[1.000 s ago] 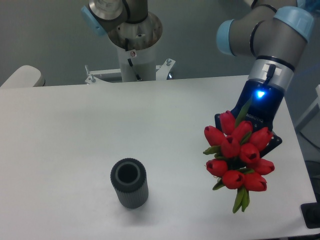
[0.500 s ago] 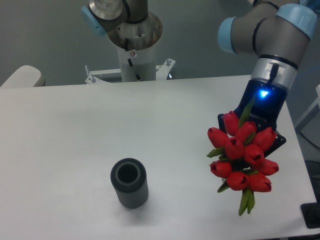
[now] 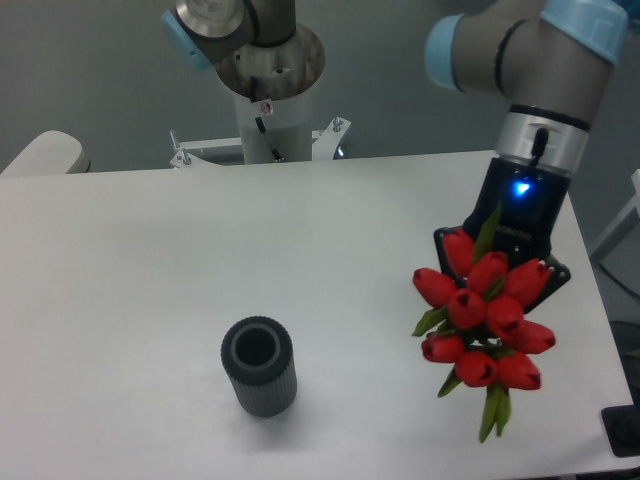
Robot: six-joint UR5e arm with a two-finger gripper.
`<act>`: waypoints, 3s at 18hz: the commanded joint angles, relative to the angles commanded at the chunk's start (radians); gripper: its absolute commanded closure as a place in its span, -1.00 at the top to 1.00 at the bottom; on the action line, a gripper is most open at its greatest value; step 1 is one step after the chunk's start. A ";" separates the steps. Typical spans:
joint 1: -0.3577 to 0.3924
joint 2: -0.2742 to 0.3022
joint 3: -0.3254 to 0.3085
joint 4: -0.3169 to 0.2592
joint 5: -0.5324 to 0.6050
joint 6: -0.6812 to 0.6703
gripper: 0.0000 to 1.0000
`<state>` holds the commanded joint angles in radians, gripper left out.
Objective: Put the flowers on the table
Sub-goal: 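Swing the tulips sideways and lower them toward the table surface, then lay the tulips flat on the table and open the gripper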
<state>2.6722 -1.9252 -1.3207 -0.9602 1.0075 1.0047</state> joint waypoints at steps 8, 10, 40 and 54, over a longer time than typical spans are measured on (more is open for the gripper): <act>0.006 0.052 -0.043 -0.196 0.266 0.310 -0.42; 0.003 0.078 -0.101 -0.189 0.324 0.375 -0.42; 0.017 0.046 -0.557 0.060 0.639 0.750 -0.37; -0.049 0.021 -0.407 0.090 0.606 0.743 0.98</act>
<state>2.6233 -1.9037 -1.7276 -0.8697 1.6138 1.7473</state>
